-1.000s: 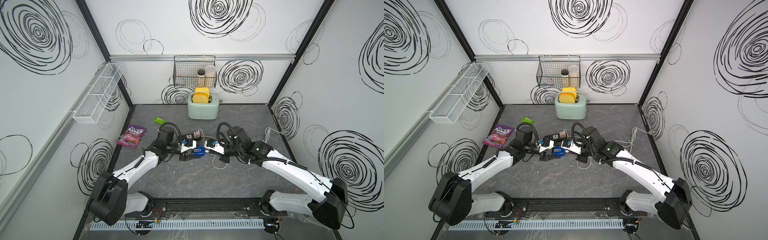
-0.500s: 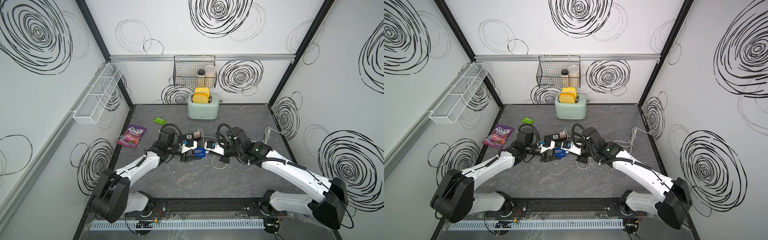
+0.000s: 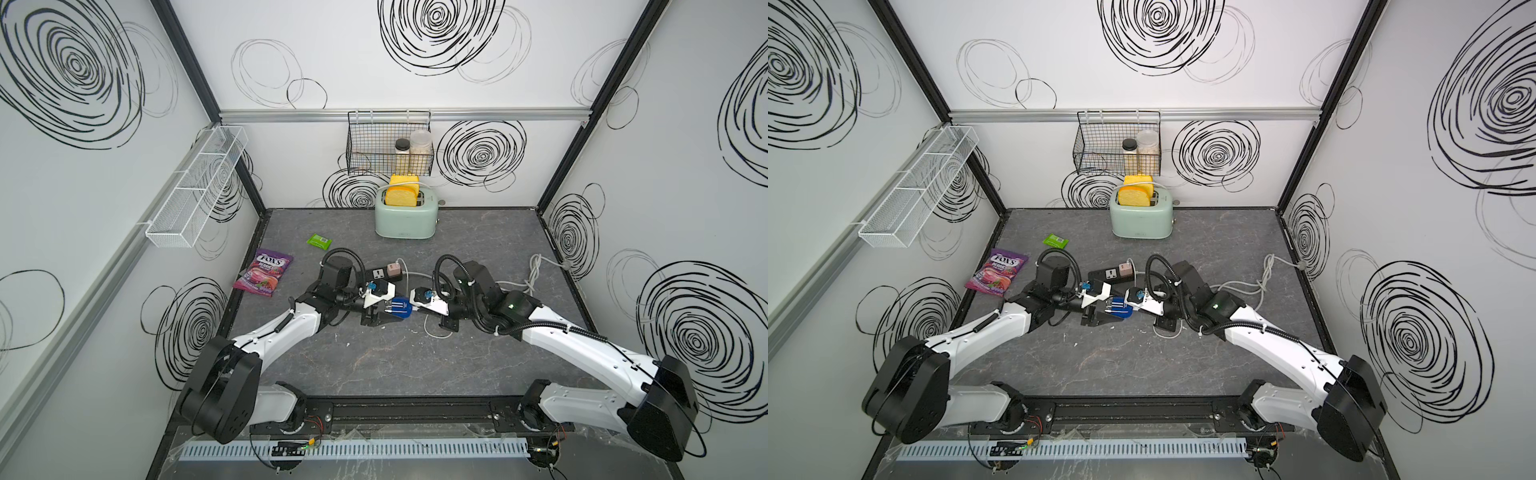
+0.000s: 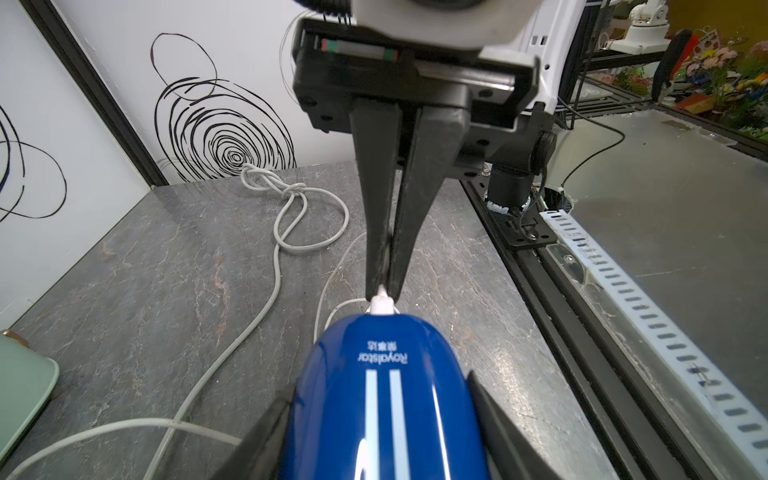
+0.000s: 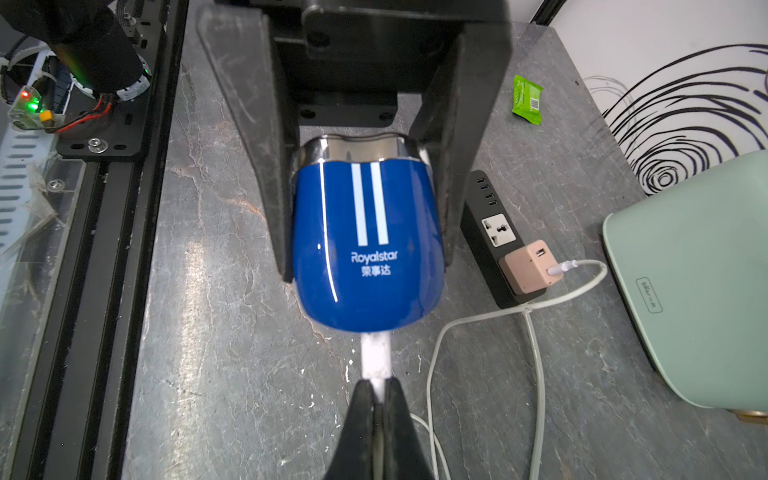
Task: Charge the electric shaver
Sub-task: Insert the charging cable into the electric shaver, then place the electric shaver at the center of the board.
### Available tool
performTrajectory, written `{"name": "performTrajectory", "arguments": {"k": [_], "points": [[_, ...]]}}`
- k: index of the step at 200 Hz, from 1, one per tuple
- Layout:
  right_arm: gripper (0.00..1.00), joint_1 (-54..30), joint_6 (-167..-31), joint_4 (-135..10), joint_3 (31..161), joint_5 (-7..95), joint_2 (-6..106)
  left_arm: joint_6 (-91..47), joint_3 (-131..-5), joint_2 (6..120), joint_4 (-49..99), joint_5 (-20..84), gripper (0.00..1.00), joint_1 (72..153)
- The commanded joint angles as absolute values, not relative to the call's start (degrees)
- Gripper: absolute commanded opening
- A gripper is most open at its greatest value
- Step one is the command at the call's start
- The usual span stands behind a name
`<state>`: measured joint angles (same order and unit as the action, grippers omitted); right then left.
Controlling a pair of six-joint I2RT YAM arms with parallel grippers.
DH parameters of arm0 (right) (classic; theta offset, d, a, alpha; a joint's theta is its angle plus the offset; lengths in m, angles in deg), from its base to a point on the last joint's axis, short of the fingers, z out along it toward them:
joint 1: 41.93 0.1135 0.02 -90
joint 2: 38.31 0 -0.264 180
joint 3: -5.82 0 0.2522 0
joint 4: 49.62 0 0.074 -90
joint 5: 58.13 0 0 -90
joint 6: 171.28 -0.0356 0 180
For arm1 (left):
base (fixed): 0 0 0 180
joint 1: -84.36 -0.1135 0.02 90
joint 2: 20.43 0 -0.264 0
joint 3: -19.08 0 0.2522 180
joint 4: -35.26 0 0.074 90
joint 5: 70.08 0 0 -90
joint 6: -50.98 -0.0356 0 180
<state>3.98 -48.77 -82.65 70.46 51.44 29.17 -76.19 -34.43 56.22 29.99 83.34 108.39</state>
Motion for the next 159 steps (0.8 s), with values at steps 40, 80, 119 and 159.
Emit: {"name": "performTrajectory", "arguments": {"k": [40, 80, 119, 159], "points": [[0.35, 0.3, -51.4, -75.5, 68.7, 53.3, 22.1, -80.2, -35.2, 56.4, 31.9, 85.1, 0.00, 108.4], [0.87, -5.1, -58.0, -70.1, 64.2, 51.2, 13.9, -78.3, -32.9, 57.3, 34.7, 80.6, 0.00, 107.6], [0.98, -13.1, -68.0, -60.9, 61.8, 49.9, 10.2, -72.0, -29.2, 60.1, 41.1, 74.8, 0.00, 110.6], [0.98, -17.3, -71.7, -59.3, 62.8, 46.6, 11.6, -67.5, -25.2, 64.7, 48.5, 63.6, 0.00, 116.5]]}}
